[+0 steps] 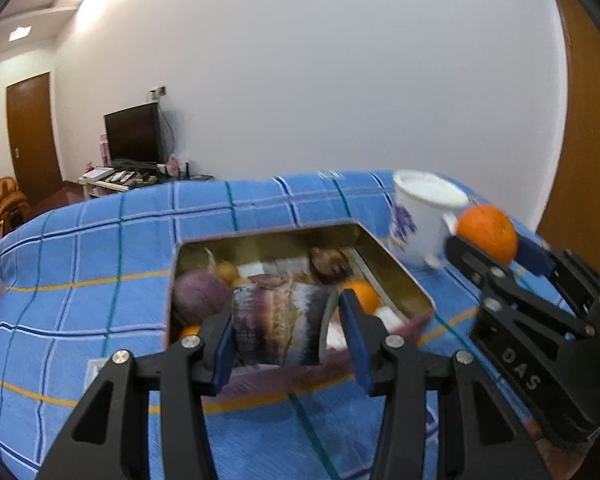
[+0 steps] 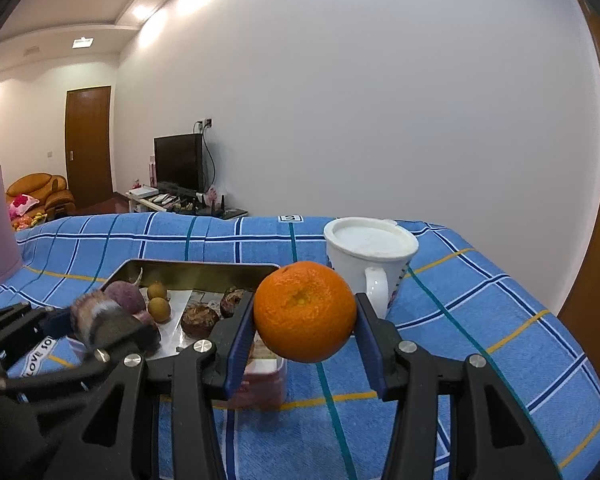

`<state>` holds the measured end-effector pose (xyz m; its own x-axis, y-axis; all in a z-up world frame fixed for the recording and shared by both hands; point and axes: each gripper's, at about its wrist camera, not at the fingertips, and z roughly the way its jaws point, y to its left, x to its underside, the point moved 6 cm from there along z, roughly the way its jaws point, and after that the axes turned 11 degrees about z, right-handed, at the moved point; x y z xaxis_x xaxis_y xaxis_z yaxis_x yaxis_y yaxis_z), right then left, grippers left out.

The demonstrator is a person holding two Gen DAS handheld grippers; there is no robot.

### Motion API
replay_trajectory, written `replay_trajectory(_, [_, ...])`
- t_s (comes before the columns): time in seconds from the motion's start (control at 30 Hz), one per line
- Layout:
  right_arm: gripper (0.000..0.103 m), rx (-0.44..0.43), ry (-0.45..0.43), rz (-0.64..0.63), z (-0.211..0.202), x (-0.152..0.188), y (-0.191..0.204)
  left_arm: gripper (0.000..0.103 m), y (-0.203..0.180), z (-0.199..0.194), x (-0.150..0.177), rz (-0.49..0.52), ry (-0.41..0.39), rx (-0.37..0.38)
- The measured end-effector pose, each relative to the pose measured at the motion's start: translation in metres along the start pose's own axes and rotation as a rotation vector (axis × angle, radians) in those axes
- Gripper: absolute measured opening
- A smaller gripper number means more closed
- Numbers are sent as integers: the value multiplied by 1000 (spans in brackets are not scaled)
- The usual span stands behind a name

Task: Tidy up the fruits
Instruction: 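Lower the sugarcane piece into the tin with the left gripper while the right lowers the orange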

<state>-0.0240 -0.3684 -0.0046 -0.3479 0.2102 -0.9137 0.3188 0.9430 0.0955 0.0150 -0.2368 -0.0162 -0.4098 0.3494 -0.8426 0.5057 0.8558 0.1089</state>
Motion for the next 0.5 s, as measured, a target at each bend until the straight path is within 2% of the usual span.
replay_trajectory(0.1, [50, 0, -8, -8, 2, -10, 2, 49, 15, 1, -8, -33, -7, -7])
replay_trajectory(0.33, [50, -50, 37, 45, 25, -25, 19, 49, 42, 13, -22, -91, -1, -42])
replay_trajectory(0.5, [50, -80, 67, 139, 51, -32, 28, 49, 46, 28, -27, -86, 3, -88])
